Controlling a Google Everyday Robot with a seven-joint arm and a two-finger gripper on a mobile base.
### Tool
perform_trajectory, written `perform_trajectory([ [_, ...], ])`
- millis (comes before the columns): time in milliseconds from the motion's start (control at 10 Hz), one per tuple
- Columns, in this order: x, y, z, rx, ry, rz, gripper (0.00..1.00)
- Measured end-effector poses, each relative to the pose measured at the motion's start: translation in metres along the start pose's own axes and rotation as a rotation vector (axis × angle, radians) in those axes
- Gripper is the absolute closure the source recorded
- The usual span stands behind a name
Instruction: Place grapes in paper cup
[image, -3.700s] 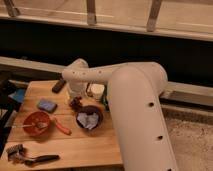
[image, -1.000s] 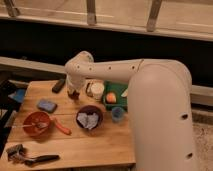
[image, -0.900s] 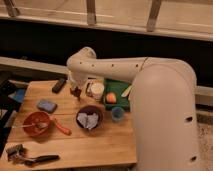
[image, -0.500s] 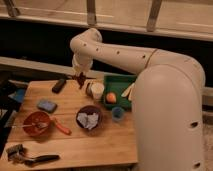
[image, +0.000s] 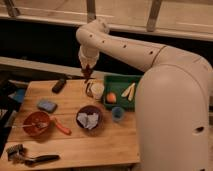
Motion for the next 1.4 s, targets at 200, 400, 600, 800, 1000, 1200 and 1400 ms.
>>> perform_trajectory([
  [200, 0.004, -0.008, -0.009, 0.025, -0.002, 0.019, 1.00],
  [400, 0.008, -0.013, -0.017, 0.048, 0.000, 0.032, 1.00],
  [600, 0.018, -0.026, -0.022, 0.067, 0.007, 0.059, 1.00],
  [800, 0.032, -0.036, -0.017, 0.073, 0.030, 0.086, 1.00],
  [1000, 0.043, -0.040, -0.010, 0.069, 0.052, 0.104, 1.00],
  [1200, 0.053, -0.045, 0.002, 0.062, 0.079, 0.124, 1.00],
  [1400, 0.061, -0.050, 0.020, 0.056, 0.096, 0.136, 1.00],
])
